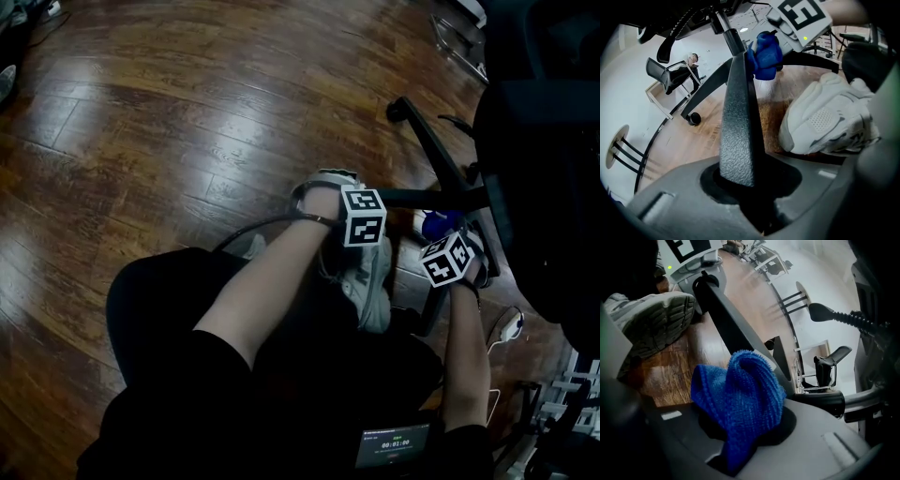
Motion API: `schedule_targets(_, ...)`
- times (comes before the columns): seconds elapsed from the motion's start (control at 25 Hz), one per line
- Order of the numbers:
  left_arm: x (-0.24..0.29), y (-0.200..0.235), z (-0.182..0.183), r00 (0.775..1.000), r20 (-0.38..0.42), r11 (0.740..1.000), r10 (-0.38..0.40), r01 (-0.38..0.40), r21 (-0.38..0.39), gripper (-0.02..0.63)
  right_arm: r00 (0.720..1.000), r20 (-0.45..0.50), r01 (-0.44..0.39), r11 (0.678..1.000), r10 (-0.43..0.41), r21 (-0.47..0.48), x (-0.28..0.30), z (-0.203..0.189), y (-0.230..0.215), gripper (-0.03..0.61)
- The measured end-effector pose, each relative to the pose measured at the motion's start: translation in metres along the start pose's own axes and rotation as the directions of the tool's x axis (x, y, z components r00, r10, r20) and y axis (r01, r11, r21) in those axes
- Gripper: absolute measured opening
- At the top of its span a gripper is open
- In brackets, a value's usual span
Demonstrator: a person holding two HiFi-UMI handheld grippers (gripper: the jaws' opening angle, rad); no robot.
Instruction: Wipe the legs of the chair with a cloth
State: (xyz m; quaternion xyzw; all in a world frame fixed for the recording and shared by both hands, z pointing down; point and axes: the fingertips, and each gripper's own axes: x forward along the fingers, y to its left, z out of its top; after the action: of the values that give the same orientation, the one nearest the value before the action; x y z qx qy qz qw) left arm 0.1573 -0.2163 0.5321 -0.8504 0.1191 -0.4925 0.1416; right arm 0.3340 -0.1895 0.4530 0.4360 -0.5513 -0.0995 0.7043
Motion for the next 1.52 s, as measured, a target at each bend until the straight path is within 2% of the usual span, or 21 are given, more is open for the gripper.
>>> schedule_targets(0.16, 0.0, -0.001, 0.0, 1.0, 0.004, 1.0, 0.0, 0.0, 0.001, 0.118, 0.999, -0.015, -0.052, 0.998, 0.051, -0.027, -0.018, -0.013, 0.035, 0.081)
schedule_targets(0.4, 0.0, -0.001, -0.002, 1.0, 0.0, 1.0, 0.0, 0.0, -0.007, 0.118, 0.973, -0.056, -0.226, 0.971, 0.222, -0.079, -0.071, -0.048, 0.13, 0.081)
schedule_targets(0.48, 0.0, -0.001, -0.003, 1.0, -0.001, 1.0, -0.001, 0.001, -0.015, 0.118, 0.968, -0.058, -0.249, 0.965, 0.244, -0.082, -0.082, -0.056, 0.151, 0.081)
schedule_targets(0.56, 0.0, -0.002, -0.002, 1.0, -0.001, 1.0, 0.0, 0.0, -0.02, 0.118, 0.971, -0.05, -0.237, 0.968, 0.233, -0.079, -0.086, -0.06, 0.156, 0.081)
schedule_targets(0.8, 0.001, -0.001, -0.002, 1.0, -0.004, 1.0, -0.011, 0.01, -0.018, 0.118, 0.975, -0.045, -0.221, 0.975, 0.219, -0.029, -0.07, -0.051, 0.131, 0.082)
schedule_targets(1.0, 0.002, 0.0, 0.002, 1.0, -0.004, 1.0, -0.009, 0.009, -0.007, 0.118, 0.99, -0.039, -0.136, 0.991, 0.136, -0.016, -0.031, -0.028, 0.064, 0.083)
schedule_targets(1.2, 0.002, 0.003, 0.003, 1.0, 0.003, 1.0, 0.002, -0.002, 0.004, 0.112, 0.998, -0.04, -0.044, 0.997, 0.046, 0.058, 0.001, -0.005, 0.004, 0.086)
schedule_targets(1.4, 0.004, 0.007, 0.004, 1.0, 0.013, 1.0, 0.017, -0.017, 0.017, 0.098, 0.999, -0.036, -0.021, 1.0, 0.021, 0.01, 0.002, -0.003, 0.003, 0.086)
schedule_targets(1.52, 0.003, 0.007, 0.005, 1.0, 0.012, 1.0, 0.017, -0.017, 0.017, 0.098, 0.998, -0.041, -0.052, 0.999, 0.052, -0.001, -0.007, -0.009, 0.018, 0.086)
